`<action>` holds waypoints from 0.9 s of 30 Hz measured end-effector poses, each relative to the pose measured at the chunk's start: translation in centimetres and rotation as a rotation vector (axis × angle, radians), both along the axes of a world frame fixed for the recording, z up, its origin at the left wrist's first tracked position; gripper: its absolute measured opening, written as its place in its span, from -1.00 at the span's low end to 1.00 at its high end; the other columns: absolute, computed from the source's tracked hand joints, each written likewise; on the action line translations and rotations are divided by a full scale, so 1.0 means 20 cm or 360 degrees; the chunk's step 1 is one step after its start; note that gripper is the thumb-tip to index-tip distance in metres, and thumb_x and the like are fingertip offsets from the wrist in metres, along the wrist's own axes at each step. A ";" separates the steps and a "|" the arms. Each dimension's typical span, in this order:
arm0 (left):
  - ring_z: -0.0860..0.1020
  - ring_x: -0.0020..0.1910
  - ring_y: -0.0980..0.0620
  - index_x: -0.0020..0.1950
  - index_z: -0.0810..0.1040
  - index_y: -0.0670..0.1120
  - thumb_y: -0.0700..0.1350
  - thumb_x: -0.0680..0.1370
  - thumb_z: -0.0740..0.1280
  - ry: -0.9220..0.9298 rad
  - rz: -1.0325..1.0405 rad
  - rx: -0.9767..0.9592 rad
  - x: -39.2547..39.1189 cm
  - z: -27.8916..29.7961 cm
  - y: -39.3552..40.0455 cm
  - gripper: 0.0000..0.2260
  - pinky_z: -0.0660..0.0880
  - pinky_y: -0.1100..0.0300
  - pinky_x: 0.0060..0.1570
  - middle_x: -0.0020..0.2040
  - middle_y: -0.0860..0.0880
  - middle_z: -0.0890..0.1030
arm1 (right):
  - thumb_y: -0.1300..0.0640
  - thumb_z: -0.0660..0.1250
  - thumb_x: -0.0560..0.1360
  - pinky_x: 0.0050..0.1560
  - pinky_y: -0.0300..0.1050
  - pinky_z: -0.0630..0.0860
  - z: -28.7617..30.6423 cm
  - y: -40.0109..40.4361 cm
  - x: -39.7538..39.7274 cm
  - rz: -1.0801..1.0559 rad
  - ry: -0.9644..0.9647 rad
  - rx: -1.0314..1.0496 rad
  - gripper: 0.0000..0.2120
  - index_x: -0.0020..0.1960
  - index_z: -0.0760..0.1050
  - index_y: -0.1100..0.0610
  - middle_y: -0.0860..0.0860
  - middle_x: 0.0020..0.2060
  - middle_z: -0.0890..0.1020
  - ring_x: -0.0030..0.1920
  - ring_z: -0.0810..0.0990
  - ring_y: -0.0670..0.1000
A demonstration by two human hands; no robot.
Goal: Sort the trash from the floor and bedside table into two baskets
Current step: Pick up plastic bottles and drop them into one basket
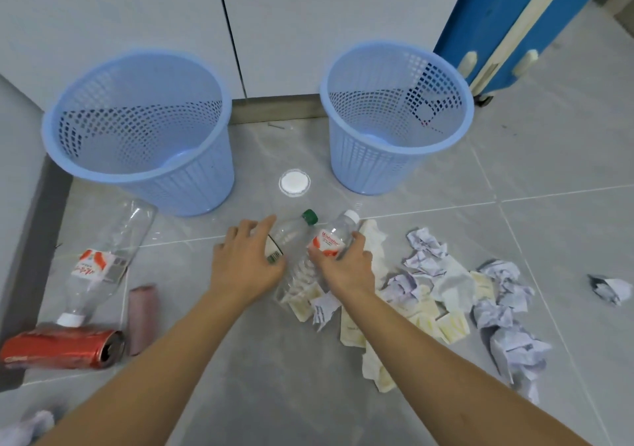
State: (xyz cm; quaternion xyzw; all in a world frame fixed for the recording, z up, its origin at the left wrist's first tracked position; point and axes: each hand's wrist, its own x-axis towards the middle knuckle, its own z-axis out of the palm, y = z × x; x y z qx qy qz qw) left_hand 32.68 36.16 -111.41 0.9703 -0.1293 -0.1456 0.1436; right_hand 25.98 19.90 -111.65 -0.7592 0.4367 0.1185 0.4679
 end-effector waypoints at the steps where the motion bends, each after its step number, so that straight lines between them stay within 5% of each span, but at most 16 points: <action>1: 0.39 0.40 -0.11 0.57 0.25 0.17 0.20 0.47 0.34 0.0022 -0.0014 0.0043 0.01 -0.03 0.03 -0.32 0.40 -0.10 0.26 0.41 0.00 0.43 | -0.30 0.47 0.38 0.23 0.07 0.48 -0.02 0.02 0.03 -0.0044 -0.0005 0.0016 -0.20 0.46 0.19 -0.06 0.10 0.25 0.46 0.21 0.57 0.24; 5: 0.49 0.29 -0.13 0.49 0.33 0.14 0.20 0.45 0.35 0.0121 -0.0048 0.0095 0.04 -0.11 0.13 -0.39 0.45 -0.05 0.13 0.25 -0.02 0.52 | -0.16 0.52 0.27 0.16 0.14 0.61 -0.04 0.08 0.12 -0.0135 0.0013 0.0115 -0.36 0.14 0.20 -0.05 0.05 0.10 0.60 0.05 0.65 0.20; 11: 0.62 -0.01 -0.05 0.20 0.39 0.17 0.11 0.39 0.47 0.0050 0.0165 -0.0376 0.04 0.06 0.27 -0.55 0.55 0.00 -0.07 0.03 0.12 0.60 | -0.15 0.54 0.19 0.18 0.05 0.57 0.28 -0.02 -0.13 0.0323 -0.0051 -0.0012 -0.24 0.23 0.18 -0.17 -0.09 0.15 0.59 0.11 0.63 0.05; 14: 0.64 -0.20 0.10 0.07 0.36 0.18 -0.08 0.37 0.55 0.0042 0.0177 -0.0868 0.03 0.24 0.26 -0.55 0.59 0.04 -0.19 -0.17 0.13 0.65 | -0.15 0.56 0.22 0.09 0.00 0.61 0.56 -0.13 -0.26 0.0463 -0.0326 -0.0078 -0.33 0.19 0.24 -0.22 -0.21 0.03 0.65 0.02 0.65 -0.16; 16: 0.64 -0.21 0.08 0.07 0.37 0.13 -0.11 0.37 0.54 0.0028 0.0127 -0.1138 0.03 0.38 0.20 -0.56 0.58 0.17 -0.25 -0.12 0.12 0.64 | -0.07 0.60 0.27 0.06 0.00 0.63 0.75 -0.23 -0.29 0.0418 -0.0526 -0.0045 -0.32 0.23 0.28 -0.24 -0.22 0.01 0.69 -0.02 0.68 -0.19; 21: 0.60 -0.13 -0.06 0.15 0.38 -0.01 0.09 0.35 0.41 -0.0055 0.0038 -0.1606 0.12 0.71 0.07 -0.55 0.58 0.02 -0.13 -0.09 -0.01 0.57 | 0.00 0.65 0.32 0.05 0.03 0.69 1.13 -0.43 -0.17 0.0238 -0.1001 -0.0107 -0.31 0.29 0.32 -0.20 -0.20 0.10 0.68 0.05 0.71 -0.15; 27: 0.64 -0.09 0.15 0.18 0.38 -0.05 0.00 0.52 0.41 -0.0363 0.0226 -0.1898 0.46 1.21 0.26 -0.67 0.60 0.28 -0.10 -0.05 0.06 0.60 | 0.02 0.56 0.46 0.06 0.28 0.67 1.38 -0.23 0.26 0.0115 -0.1624 -0.0063 -0.42 0.31 0.30 0.05 -0.06 0.11 0.63 0.10 0.71 0.03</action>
